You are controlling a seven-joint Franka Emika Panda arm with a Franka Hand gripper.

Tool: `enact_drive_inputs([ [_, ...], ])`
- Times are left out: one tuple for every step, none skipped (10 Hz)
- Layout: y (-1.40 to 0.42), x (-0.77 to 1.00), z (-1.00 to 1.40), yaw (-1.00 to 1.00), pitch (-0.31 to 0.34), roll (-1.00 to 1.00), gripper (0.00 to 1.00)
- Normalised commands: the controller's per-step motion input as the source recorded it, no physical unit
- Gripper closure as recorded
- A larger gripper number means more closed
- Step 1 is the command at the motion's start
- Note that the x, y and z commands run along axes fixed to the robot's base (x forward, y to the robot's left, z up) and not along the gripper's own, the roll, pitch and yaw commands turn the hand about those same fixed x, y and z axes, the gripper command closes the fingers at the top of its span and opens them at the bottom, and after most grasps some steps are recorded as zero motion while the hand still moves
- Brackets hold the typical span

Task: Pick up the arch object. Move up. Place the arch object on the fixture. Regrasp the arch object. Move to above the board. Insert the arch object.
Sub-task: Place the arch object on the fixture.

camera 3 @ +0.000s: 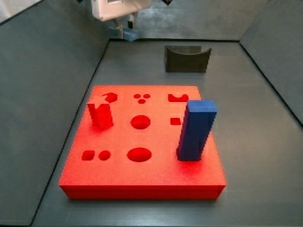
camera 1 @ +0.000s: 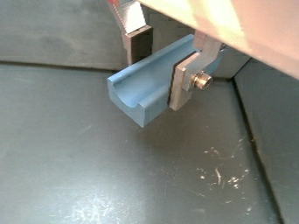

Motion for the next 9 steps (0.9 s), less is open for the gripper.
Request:
enact_drive_inputs([
  [0.00, -0.01, 1.00, -0.01, 0.014, 0.03, 1.00],
  [0.00, -0.02, 1.00, -0.02, 0.021, 0.04, 1.00],
  [0.00, -0.03, 1.00, -0.02, 0.036, 0.06, 1.00],
  [0.00, -0.03, 1.00, -0.02, 0.040, 0.07, 1.00],
  [0.00, -0.03, 1.00, -0.01, 0.050, 0.08, 1.00],
  [0.00, -0.04, 1.00, 0.00, 0.057, 0.09, 1.00],
  [0.00, -0.03, 0.83, 0.00, 0.065, 0.10, 1.00],
  [0.00, -0.03, 0.74, 0.01, 0.071, 0.10, 1.00],
  [0.00, -0.02, 0.55, 0.01, 0.082, 0.11, 1.00],
])
